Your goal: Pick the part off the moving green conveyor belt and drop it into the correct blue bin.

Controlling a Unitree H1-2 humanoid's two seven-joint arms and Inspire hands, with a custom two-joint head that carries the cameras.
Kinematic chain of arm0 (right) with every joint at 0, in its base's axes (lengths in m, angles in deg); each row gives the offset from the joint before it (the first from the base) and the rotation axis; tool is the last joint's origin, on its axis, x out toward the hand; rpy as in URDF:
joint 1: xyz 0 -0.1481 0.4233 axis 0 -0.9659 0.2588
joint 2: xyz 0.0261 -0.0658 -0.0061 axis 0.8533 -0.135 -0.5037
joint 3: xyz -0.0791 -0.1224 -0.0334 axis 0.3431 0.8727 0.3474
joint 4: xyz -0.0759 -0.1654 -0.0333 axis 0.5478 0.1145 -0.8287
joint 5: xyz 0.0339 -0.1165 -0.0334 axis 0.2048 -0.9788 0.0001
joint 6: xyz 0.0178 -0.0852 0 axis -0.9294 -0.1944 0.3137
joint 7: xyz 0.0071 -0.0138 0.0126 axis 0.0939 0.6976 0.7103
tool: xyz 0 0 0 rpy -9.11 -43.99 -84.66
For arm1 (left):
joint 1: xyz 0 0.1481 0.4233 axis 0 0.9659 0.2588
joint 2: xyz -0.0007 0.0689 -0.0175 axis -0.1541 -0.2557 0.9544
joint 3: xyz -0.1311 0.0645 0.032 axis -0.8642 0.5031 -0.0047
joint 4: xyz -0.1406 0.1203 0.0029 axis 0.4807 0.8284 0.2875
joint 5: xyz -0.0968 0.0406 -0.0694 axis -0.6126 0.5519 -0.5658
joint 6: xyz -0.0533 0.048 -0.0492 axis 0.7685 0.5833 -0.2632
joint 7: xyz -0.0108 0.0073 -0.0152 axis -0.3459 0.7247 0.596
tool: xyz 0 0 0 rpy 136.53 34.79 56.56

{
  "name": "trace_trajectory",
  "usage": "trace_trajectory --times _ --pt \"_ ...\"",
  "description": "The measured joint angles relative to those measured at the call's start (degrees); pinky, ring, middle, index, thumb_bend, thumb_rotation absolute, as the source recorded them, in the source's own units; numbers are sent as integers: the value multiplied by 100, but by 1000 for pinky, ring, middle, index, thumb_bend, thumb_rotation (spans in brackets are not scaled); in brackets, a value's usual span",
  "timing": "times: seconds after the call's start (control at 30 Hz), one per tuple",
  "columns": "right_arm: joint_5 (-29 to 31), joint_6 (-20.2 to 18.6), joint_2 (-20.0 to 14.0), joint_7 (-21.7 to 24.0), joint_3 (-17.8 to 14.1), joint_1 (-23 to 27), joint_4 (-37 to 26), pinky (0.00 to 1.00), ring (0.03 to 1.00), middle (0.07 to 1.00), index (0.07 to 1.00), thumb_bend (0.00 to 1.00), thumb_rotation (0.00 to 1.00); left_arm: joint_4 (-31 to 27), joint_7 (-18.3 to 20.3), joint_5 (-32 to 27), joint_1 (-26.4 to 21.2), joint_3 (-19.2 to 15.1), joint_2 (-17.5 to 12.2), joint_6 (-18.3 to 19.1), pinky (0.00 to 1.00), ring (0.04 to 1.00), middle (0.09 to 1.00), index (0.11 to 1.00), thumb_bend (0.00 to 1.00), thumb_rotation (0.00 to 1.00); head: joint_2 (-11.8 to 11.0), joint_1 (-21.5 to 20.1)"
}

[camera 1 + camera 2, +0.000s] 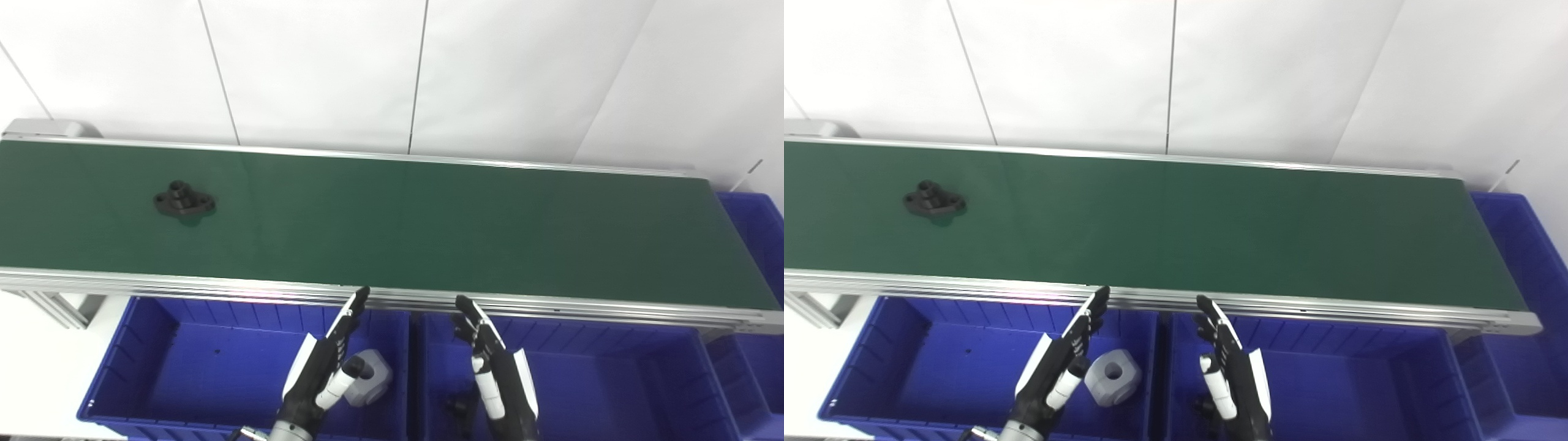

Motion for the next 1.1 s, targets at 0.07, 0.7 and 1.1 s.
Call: trace_trajectory --times 0.07,0.7,1.1 --pt "20 8 -42 -3 -1 35 119 835 876 925 896 800 1000 169 -21 5 -19 0 26 -74 998 1000 998 937 923 926 -27 9" --pt "151 29 -214 -132 60 257 542 822 866 923 892 821 1000 867 -162 -5 -264 -26 174 -647 921 989 969 910 965 858 -642 387" --pt "255 30 -249 -130 93 304 665 820 864 918 888 808 1000 1019 -170 -3 -310 -28 179 -765 907 976 965 905 964 844 -722 449"
